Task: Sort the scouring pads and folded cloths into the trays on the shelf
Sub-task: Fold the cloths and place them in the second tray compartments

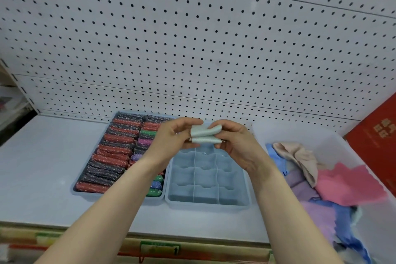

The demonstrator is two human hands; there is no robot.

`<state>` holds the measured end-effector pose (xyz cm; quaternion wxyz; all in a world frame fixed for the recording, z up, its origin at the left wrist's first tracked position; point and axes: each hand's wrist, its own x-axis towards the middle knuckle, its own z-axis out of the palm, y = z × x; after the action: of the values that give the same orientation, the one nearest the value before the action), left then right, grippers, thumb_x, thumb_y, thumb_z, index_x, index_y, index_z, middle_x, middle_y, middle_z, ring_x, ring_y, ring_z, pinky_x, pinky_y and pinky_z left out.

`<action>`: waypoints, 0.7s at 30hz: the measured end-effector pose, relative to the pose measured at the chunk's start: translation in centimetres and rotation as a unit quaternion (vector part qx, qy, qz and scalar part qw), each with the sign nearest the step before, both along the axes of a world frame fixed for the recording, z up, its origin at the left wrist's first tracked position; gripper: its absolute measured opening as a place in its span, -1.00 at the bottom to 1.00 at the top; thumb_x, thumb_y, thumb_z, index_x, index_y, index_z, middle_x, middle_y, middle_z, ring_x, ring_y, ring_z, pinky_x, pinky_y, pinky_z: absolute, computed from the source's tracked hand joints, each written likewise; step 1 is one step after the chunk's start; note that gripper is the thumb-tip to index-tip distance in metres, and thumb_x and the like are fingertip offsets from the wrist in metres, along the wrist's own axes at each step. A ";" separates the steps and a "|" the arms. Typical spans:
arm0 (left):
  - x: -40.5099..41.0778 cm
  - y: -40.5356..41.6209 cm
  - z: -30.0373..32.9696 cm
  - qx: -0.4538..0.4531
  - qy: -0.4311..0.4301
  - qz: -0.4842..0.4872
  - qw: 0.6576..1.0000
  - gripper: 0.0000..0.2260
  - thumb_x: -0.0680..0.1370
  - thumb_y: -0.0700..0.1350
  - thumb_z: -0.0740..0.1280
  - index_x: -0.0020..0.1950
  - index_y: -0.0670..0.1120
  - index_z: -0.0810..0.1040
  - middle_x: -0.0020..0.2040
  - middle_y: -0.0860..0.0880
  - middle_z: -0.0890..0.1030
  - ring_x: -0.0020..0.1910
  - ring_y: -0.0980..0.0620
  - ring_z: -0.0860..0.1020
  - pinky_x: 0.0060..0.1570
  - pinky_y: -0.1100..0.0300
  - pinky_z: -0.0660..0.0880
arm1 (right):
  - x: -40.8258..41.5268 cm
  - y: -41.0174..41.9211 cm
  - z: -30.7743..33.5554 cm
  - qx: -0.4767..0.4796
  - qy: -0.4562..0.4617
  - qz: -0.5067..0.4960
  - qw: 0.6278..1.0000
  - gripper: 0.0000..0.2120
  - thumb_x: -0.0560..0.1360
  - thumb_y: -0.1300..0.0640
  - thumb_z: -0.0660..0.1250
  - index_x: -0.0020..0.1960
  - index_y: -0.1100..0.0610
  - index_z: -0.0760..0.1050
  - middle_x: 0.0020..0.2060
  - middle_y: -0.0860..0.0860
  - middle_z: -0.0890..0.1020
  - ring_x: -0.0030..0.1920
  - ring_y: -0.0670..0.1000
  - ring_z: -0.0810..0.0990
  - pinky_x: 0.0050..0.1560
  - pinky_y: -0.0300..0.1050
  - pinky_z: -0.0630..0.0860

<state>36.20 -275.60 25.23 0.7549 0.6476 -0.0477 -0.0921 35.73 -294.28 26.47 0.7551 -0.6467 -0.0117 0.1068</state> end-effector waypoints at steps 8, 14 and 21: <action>0.8 0.5 -1.6 0.045 0.016 -0.024 0.999 -0.78 0.51 -0.28 0.42 0.12 -0.08 0.63 0.02 -0.06 0.65 -0.01 -0.02 0.65 -0.04 0.13 0.63 | 0.2 0.1 -0.4 -0.123 0.022 0.005 0.992 -0.70 0.57 0.27 0.14 0.08 0.14 0.64 -0.01 0.13 0.66 -0.08 0.11 0.64 0.07 0.04 0.63; 2.1 0.3 -3.6 0.117 -0.014 -0.038 0.992 -0.73 0.47 -0.33 0.44 0.13 -0.09 0.63 0.07 -0.07 0.63 -0.09 0.12 0.64 -0.06 0.16 0.62 | 1.0 -1.1 -2.3 -0.197 0.099 0.074 0.973 -0.80 0.53 0.19 0.40 0.13 0.20 0.63 -0.10 0.13 0.70 -0.06 0.04 0.69 0.02 -0.12 0.63; 5.0 -0.9 -7.3 0.340 -0.093 -0.093 0.931 -0.66 0.50 -0.18 0.44 0.25 0.02 0.56 0.16 0.05 0.63 0.10 0.10 0.60 0.19 0.16 0.50 | 3.5 -3.1 -5.8 -0.396 0.070 -0.087 0.911 -0.85 0.41 0.32 0.38 -0.07 0.12 0.61 -0.18 0.12 0.67 -0.21 0.01 0.59 -0.12 -0.04 0.60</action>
<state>41.22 -276.51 17.91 0.4701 0.8637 -0.1437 -0.1117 39.22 -297.35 20.66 0.4420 -0.8821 0.1408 0.0818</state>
